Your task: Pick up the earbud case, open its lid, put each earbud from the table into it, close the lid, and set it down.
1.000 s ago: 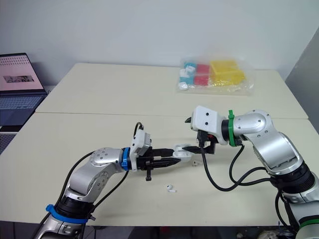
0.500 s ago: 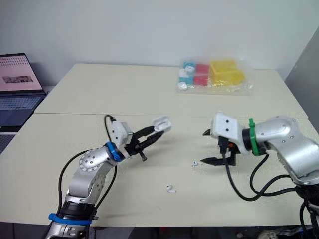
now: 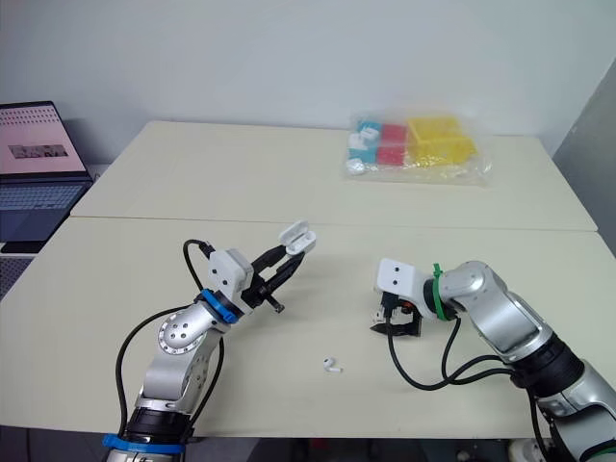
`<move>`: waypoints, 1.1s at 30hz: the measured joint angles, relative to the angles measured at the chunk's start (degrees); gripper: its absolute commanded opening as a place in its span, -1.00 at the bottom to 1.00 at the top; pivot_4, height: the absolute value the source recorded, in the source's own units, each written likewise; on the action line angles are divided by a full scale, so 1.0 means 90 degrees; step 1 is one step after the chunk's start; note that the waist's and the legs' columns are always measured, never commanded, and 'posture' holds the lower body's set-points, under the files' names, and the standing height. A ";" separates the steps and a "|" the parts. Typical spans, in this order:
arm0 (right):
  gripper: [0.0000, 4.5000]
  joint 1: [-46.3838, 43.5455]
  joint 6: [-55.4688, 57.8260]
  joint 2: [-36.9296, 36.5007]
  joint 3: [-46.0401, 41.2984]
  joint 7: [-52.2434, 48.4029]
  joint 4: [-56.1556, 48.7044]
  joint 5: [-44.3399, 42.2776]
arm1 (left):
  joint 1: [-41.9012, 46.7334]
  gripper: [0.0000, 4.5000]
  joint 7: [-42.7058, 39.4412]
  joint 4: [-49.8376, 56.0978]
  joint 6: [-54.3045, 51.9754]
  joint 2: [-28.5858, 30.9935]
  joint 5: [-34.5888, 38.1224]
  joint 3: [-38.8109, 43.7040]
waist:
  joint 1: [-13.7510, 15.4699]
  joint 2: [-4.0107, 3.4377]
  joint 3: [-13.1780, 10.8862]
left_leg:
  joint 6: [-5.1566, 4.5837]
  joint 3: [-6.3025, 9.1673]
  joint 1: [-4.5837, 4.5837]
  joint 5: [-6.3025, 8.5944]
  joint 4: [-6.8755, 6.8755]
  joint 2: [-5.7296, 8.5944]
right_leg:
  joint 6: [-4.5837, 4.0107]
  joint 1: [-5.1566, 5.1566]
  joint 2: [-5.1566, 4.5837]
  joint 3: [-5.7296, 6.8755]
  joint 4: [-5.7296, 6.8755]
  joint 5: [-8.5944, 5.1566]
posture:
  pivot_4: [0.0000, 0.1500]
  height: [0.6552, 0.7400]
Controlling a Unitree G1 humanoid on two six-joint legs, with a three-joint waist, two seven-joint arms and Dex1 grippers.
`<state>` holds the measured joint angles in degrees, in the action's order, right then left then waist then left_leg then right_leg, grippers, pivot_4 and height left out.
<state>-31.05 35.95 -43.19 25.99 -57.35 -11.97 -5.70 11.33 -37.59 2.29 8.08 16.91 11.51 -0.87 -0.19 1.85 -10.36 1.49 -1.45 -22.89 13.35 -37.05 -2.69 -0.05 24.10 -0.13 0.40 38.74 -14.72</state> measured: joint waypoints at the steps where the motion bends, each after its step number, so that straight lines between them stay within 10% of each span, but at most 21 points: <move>1: 1.00 0.0030 -0.0031 0.0015 0.0000 -0.0007 0.0061 0.0009 | 0.0000 -0.65 0.0005 0.0010 -0.0019 0.0000 0.0000 -0.0004 | 0.0000 0.0000 0.0000 | 0.0000 0.0001 0.0000 0.0000 0.0001 0.0000 | 0.0000 0.0000 0.0001 -0.0001 0.0000 0.0000 | 1.00 0.97; 14: -0.80 0.0350 -0.0212 0.0222 -0.0147 -0.0198 0.0345 -0.0143 | 0.0072 -0.65 0.0091 0.0078 -0.0266 0.0003 0.0000 -0.0117 | -0.0006 0.0002 0.0002 | 0.0000 -0.0001 0.0018 -0.0001 -0.0007 0.0000 | 0.0000 -0.0010 0.0003 0.0004 0.0016 0.0003 | 1.00 0.97; 33: -0.82 0.2246 -0.1864 -0.3348 -0.1217 -0.1720 -0.0210 0.0258 | -0.0021 -0.65 0.0117 0.0475 -0.0494 0.0039 0.0003 -0.0249 | -0.0001 0.0001 0.0000 | 0.0000 -0.0010 0.0017 0.0000 0.0002 0.0000 | 0.0003 -0.0007 -0.0002 0.0003 -0.0003 0.0002 | 1.00 0.97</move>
<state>-10.83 19.17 -73.33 15.03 -72.84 -13.86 -3.38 11.14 -36.54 6.56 3.64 17.27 11.53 -3.10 -0.20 1.86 -10.36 1.49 -1.54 -22.74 13.35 -37.04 -2.69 -0.02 24.04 -0.15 0.43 38.71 -14.70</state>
